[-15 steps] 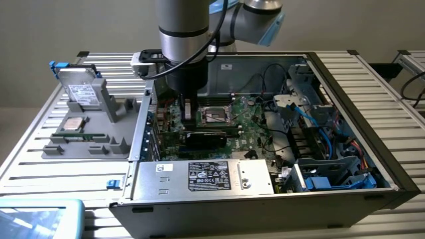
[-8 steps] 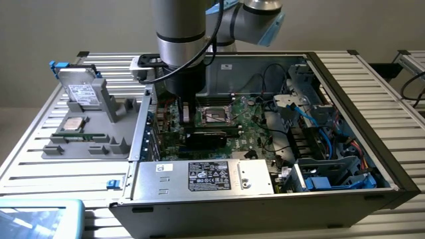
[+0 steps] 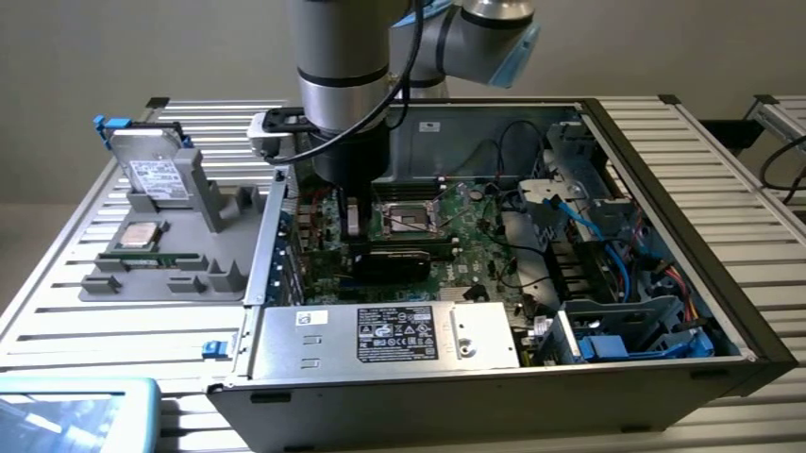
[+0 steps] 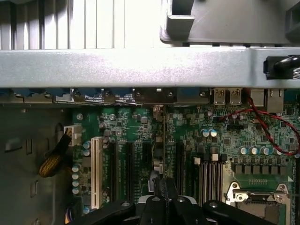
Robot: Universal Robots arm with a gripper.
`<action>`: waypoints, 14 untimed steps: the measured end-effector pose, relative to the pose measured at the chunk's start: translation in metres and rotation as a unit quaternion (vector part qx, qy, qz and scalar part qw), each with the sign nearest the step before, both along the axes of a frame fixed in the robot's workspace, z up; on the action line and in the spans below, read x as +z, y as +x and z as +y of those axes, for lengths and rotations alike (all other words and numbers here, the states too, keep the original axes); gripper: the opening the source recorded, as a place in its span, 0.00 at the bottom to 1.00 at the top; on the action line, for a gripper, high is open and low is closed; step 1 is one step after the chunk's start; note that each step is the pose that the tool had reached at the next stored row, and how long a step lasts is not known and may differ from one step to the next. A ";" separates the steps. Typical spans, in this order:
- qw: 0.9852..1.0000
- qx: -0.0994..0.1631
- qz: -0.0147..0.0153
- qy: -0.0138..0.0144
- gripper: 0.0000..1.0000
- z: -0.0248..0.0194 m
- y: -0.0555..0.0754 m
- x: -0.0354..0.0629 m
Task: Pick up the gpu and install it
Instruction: 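Press down on the gpu until it lock into place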
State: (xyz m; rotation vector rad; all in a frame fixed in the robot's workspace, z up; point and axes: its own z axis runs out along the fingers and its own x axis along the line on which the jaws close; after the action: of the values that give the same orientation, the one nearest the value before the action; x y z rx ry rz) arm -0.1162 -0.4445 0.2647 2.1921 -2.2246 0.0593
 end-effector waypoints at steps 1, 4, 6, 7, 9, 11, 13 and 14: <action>1.000 -0.001 0.000 0.000 0.12 0.0001 0.000 0.0023; 1.000 -0.002 0.003 -0.002 0.12 -0.0002 0.006 0.0114; 1.000 -0.002 0.007 -0.003 0.12 -0.0002 0.013 0.0122; 1.000 -0.002 0.009 -0.003 0.12 -0.0002 0.017 0.0122; 1.000 -0.002 0.010 -0.003 0.12 -0.0002 0.024 0.0119; 1.000 -0.002 0.010 -0.003 0.12 -0.0003 0.025 0.0098; 1.000 -0.002 0.011 -0.003 0.12 -0.0002 0.025 0.0062; 1.000 -0.002 0.011 -0.003 0.12 -0.0002 0.025 0.0045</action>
State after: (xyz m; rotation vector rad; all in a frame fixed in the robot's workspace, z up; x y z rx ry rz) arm -0.0908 -0.4448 0.2691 2.1746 -2.2130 0.0414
